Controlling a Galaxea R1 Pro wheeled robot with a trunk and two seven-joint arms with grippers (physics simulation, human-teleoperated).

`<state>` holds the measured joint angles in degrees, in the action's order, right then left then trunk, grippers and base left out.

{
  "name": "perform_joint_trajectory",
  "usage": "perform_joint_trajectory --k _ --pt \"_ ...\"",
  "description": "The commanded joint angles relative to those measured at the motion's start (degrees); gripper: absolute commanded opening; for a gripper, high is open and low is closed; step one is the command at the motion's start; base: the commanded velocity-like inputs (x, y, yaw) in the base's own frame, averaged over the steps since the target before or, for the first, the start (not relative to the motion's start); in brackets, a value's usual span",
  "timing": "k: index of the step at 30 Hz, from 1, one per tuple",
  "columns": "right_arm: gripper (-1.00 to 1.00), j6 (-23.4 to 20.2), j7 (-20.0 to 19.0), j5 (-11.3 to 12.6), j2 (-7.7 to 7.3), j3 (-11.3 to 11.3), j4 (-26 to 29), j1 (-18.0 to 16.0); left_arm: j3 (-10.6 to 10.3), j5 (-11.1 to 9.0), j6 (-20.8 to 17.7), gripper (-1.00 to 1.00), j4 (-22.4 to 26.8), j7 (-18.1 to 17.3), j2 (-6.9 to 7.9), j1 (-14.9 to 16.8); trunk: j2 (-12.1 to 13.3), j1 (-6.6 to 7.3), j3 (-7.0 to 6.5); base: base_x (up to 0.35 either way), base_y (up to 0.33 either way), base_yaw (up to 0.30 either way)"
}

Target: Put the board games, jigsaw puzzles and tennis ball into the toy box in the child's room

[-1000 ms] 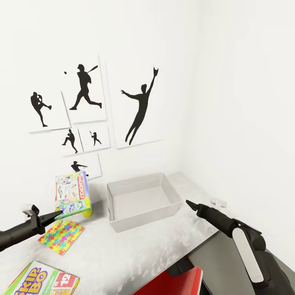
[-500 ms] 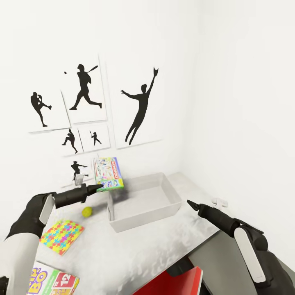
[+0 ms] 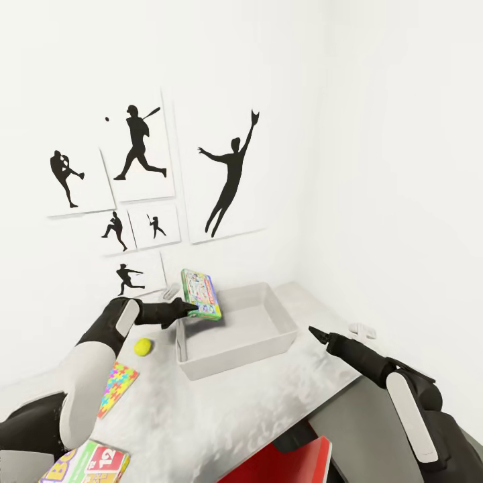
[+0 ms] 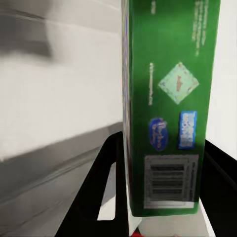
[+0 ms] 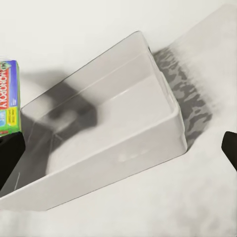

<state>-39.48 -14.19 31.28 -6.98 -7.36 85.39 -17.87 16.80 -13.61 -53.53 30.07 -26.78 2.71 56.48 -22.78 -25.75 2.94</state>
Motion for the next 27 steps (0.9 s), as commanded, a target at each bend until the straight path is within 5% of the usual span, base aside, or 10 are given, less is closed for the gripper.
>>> perform_joint_trajectory --k 1,15,21,27 --pt "1.0 -0.33 -0.23 0.0 0.02 -0.1 0.03 -0.06 0.28 -0.02 0.04 -1.0 -0.71 0.59 -0.3 0.15 -0.14 -0.04 0.14 0.0 0.0 0.0" --pt "1.0 -0.34 -0.21 -0.08 0.04 -0.11 0.03 -0.06 -0.15 0.33 6.65 -1.0 -6.89 2.25 -1.52 0.29 -0.14 -0.04 1.08 0.0 0.0 0.0" --pt "1.0 -0.33 -0.22 -0.08 0.04 -0.11 0.03 -0.06 -3.0 0.43 8.3 -1.0 -7.1 2.34 -1.56 0.3 -0.14 -0.04 1.64 0.0 0.0 0.0" --pt "1.0 -0.33 -0.22 -0.08 0.04 -0.11 0.03 -0.06 -3.58 0.43 8.51 -1.0 -7.12 2.35 -1.62 0.3 -0.14 -0.04 2.2 0.0 0.0 0.0"
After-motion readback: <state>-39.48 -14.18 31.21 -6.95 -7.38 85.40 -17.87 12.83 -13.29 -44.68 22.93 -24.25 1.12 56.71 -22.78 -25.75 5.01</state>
